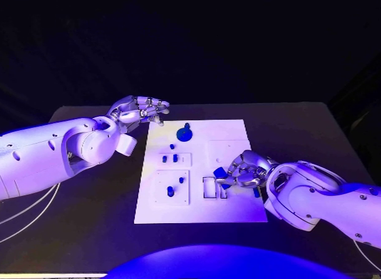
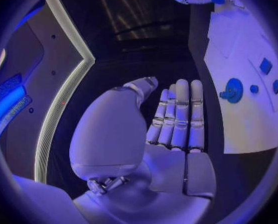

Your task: Assemble the parts on the task board

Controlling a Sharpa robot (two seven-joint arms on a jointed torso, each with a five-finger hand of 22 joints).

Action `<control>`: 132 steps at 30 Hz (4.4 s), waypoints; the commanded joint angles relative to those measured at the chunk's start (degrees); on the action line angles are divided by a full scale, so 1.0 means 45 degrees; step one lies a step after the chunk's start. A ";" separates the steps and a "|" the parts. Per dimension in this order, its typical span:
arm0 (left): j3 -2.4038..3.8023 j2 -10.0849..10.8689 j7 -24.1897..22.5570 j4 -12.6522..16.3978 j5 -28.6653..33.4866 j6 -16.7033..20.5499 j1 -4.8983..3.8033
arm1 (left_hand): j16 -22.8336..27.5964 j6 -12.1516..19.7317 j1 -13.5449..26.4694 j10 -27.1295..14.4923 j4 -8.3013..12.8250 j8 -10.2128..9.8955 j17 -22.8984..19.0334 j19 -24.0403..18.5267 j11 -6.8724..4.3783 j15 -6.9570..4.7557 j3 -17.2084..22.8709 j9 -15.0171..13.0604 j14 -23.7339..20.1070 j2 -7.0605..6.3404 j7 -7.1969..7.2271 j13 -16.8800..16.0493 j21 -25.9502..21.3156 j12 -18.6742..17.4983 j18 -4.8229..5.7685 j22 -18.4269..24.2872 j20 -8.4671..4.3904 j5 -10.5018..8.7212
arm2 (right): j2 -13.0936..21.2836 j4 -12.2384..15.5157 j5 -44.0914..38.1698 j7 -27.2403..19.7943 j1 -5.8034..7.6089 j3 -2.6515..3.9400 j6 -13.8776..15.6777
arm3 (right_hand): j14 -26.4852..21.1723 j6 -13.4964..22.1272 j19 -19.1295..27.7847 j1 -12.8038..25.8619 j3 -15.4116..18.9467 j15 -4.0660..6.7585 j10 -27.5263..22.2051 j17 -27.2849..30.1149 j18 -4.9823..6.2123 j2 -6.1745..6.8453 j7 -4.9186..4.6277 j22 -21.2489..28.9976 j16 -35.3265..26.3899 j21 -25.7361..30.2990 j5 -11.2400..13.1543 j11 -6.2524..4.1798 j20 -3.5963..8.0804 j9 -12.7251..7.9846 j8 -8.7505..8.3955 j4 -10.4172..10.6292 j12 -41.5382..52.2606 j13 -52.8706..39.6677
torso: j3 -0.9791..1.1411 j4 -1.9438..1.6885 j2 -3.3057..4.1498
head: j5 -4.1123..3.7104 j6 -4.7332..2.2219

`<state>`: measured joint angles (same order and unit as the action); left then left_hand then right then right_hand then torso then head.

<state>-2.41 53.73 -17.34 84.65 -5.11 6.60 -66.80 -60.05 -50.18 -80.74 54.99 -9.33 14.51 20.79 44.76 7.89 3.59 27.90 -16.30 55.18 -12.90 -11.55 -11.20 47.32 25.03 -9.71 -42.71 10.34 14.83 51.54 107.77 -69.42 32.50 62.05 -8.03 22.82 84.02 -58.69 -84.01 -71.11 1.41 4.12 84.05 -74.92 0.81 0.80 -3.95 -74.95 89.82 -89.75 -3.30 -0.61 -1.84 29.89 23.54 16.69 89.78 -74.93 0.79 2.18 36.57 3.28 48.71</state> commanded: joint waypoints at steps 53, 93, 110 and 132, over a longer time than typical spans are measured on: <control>0.0009 0.0163 0.0013 0.0098 0.0070 -0.0254 -0.0006 | 0.0082 0.0099 0.0004 -0.0110 -0.0128 0.0082 0.0008 0.0092 -0.0017 0.0113 -0.0020 0.0027 -0.0022 0.0109 0.0005 0.0023 -0.0109 0.0066 -0.0154 0.0028 0.0002 0.0034 | -0.0240 0.0128 -0.0741 -0.1090 -0.0407 -0.0026 -0.0012 | 0.1304 0.0006 -0.1331 0.0944 0.0409 0.0108 0.1322 -0.3238 -0.0180 0.1147 0.0187 -0.3345 -0.0006 -0.0056 -0.0065 -0.0098 0.0073 0.0290 0.0592 0.0006 0.0048 -0.3349 | 0.0025 0.0065 -0.0001 | 0.0197 0.0079; 0.0006 0.0195 0.0073 0.0072 0.0066 -0.0314 -0.0005 | 0.0080 0.0108 -0.0002 -0.0123 -0.0155 0.0093 0.0011 0.0105 -0.0017 0.0115 -0.0023 0.0032 -0.0026 0.0130 0.0006 0.0025 -0.0137 0.0089 -0.0154 0.0043 0.0005 0.0038 | -0.0520 -0.0380 -0.2061 -0.0329 -0.0607 -0.0038 -0.0209 | 0.1304 -0.0075 -0.1331 -0.0663 -0.0905 0.0131 0.1322 -0.3239 -0.0180 0.1267 0.0211 -0.3345 -0.0007 -0.0056 -0.0051 -0.0125 0.0095 0.0072 0.0455 -0.0116 0.0048 -0.3349 | 0.0019 0.0038 0.0012 | 0.0199 0.0147; 0.0004 0.0200 0.0078 0.0063 0.0061 -0.0321 -0.0004 | 0.0080 0.0108 -0.0002 -0.0123 -0.0155 0.0093 0.0011 0.0105 -0.0017 0.0115 -0.0023 0.0032 -0.0026 0.0130 0.0006 0.0025 -0.0137 0.0089 -0.0154 0.0043 0.0005 0.0038 | -0.0425 -0.0273 -0.1991 -0.0598 -0.0639 -0.0038 -0.0046 | 0.1298 -0.0132 -0.1331 -0.0540 -0.0943 0.0112 0.1322 -0.3209 -0.0180 0.1600 0.0171 -0.3345 -0.0020 -0.0056 -0.0049 -0.0094 0.0087 0.0016 0.0422 0.0016 0.0048 -0.3349 | 0.0021 0.0047 0.0006 | 0.0217 0.0172; 0.0002 0.0131 0.0048 0.0045 0.0061 -0.0311 -0.0003 | 0.0080 0.0108 -0.0002 -0.0123 -0.0155 0.0093 0.0011 0.0105 -0.0017 0.0115 -0.0023 0.0032 -0.0026 0.0130 0.0006 0.0025 -0.0137 0.0089 -0.0154 0.0043 0.0005 0.0038 | -0.0626 -0.0398 -0.1898 -0.0602 -0.0648 -0.0045 -0.0314 | 0.1296 -0.0156 -0.1331 -0.0349 -0.0962 0.0101 0.1322 -0.3204 -0.0180 0.1721 0.0171 -0.3345 -0.0023 -0.0056 -0.0058 -0.0089 0.0076 -0.0008 0.0411 0.0000 0.0048 -0.3349 | 0.0013 0.0030 0.0015 | 0.0183 0.0156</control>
<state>-2.44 54.45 -16.65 84.77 -5.10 6.04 -66.79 -60.06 -50.18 -80.74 54.78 -9.65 14.75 20.79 44.75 7.68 3.80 27.91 -16.21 54.97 -12.90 -11.55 -11.16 46.98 25.26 -9.71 -42.58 10.34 14.83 48.84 106.04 -77.46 30.01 59.22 -8.21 22.59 83.82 -58.96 -84.01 -73.07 -2.78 4.32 83.84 -74.92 0.81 8.40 -3.25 -74.91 89.81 -89.75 -3.33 -0.81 -1.86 29.93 25.66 16.60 89.78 -74.91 0.86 2.32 36.61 4.13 49.36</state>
